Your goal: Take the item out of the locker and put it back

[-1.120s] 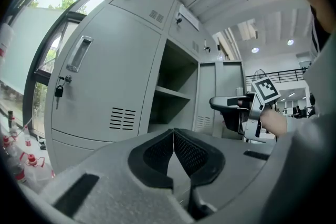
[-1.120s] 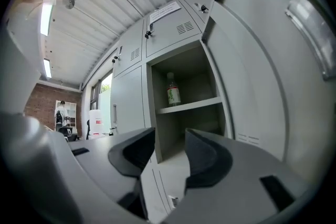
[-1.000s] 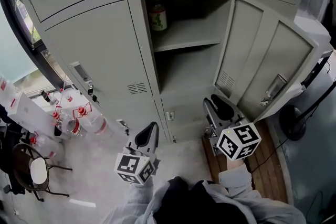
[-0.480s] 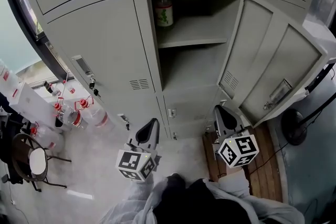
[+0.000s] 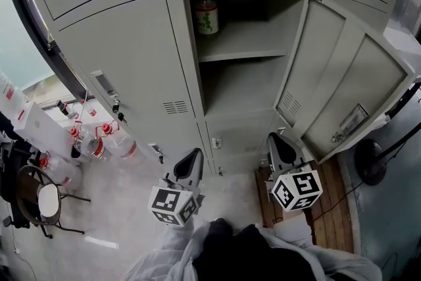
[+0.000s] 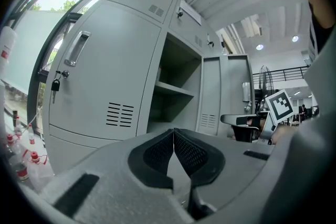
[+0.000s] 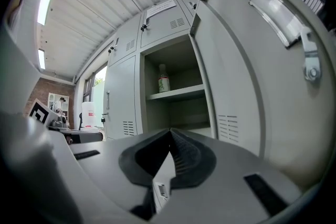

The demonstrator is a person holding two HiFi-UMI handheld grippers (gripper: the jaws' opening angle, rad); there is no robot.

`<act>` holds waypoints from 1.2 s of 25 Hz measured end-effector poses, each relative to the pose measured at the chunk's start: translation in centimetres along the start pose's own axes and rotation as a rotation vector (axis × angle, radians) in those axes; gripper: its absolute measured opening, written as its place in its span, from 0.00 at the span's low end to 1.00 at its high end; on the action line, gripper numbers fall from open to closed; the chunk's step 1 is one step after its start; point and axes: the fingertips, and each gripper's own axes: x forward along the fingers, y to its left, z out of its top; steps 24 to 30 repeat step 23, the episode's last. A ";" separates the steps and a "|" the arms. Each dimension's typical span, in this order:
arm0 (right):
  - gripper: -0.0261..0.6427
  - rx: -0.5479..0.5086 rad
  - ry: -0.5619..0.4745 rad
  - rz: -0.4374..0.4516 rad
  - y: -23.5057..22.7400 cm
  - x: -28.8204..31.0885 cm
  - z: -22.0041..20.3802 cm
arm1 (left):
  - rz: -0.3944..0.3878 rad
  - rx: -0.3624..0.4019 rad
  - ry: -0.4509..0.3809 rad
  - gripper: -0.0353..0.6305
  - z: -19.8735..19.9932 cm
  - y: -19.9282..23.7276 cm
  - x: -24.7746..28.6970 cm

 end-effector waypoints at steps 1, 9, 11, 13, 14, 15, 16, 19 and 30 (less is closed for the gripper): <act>0.04 -0.003 0.000 0.002 0.0 0.1 0.0 | 0.001 0.000 0.000 0.06 0.0 0.0 0.1; 0.04 -0.018 0.005 0.016 0.2 0.5 0.2 | 0.006 0.004 0.002 0.06 0.0 0.1 0.6; 0.04 -0.012 0.006 0.014 0.0 0.6 0.2 | 0.005 0.004 0.001 0.06 0.0 0.0 0.7; 0.04 -0.008 0.006 0.011 -0.1 0.6 0.2 | 0.005 0.005 0.001 0.06 0.0 -0.1 0.7; 0.04 -0.008 0.006 0.010 -0.2 0.6 0.1 | 0.005 0.005 0.001 0.06 0.0 -0.1 0.8; 0.04 -0.007 0.006 0.010 -0.2 0.6 0.1 | 0.005 0.005 0.001 0.06 0.0 -0.1 0.8; 0.04 -0.006 0.007 0.010 -0.2 0.6 0.1 | 0.005 0.004 0.001 0.06 0.0 -0.1 0.8; 0.04 -0.003 0.012 0.008 -0.3 0.5 -0.1 | 0.004 0.004 0.005 0.06 -0.2 -0.3 0.8; 0.04 0.002 0.016 0.005 -0.4 0.5 -0.3 | 0.003 0.006 0.007 0.06 -0.2 -0.3 0.8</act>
